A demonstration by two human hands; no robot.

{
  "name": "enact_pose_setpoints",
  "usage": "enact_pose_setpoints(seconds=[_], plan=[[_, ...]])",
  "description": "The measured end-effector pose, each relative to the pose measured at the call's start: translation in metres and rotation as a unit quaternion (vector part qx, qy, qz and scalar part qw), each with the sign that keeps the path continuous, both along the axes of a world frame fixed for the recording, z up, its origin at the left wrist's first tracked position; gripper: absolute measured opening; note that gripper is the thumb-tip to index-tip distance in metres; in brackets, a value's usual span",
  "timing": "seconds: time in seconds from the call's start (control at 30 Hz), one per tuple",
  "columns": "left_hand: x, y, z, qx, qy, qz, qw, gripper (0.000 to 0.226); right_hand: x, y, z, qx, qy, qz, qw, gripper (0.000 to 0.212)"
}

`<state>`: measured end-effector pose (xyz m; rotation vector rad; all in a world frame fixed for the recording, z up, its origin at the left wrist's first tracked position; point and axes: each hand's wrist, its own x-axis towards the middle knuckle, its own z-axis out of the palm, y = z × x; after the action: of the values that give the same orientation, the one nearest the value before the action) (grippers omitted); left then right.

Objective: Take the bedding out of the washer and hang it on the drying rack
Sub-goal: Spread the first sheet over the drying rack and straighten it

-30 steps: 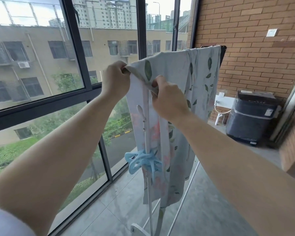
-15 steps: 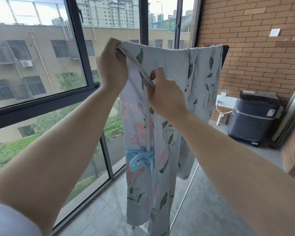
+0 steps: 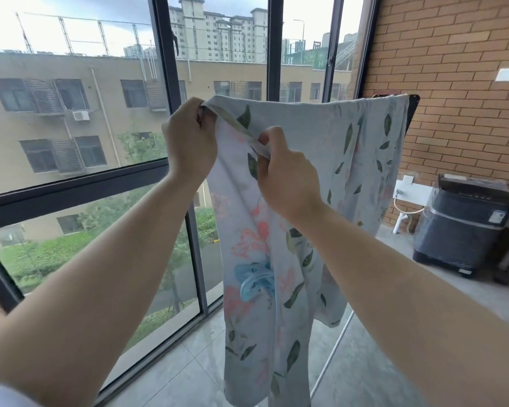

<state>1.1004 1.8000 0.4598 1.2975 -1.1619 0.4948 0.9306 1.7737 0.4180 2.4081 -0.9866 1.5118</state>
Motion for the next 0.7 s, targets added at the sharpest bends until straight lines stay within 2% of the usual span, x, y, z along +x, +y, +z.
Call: enact_pose_setpoints(seconds=[0.17,0.37,0.53,0.63,0.7], plan=[[0.011,0.014,-0.004,-0.01,0.016,0.004,1.0,0.029,0.014,0.009,-0.001,-0.037,-0.013,0.019,0.999,0.011],[0.017,0.019,-0.009,0.03,0.026,0.008,0.999,0.037,0.019,0.013,-0.005,-0.036,-0.01,0.027,0.999,0.009],[0.015,0.021,-0.016,0.049,0.025,-0.013,0.998,0.027,0.014,0.014,-0.006,-0.028,-0.009,0.04,0.999,0.011],[0.006,0.023,-0.015,0.049,0.023,-0.043,0.998,0.013,0.014,0.011,-0.007,-0.035,-0.011,0.046,0.998,0.012],[0.0,0.025,-0.012,0.038,0.029,-0.043,0.998,0.016,0.014,0.007,-0.01,-0.024,0.011,0.065,0.998,0.015]])
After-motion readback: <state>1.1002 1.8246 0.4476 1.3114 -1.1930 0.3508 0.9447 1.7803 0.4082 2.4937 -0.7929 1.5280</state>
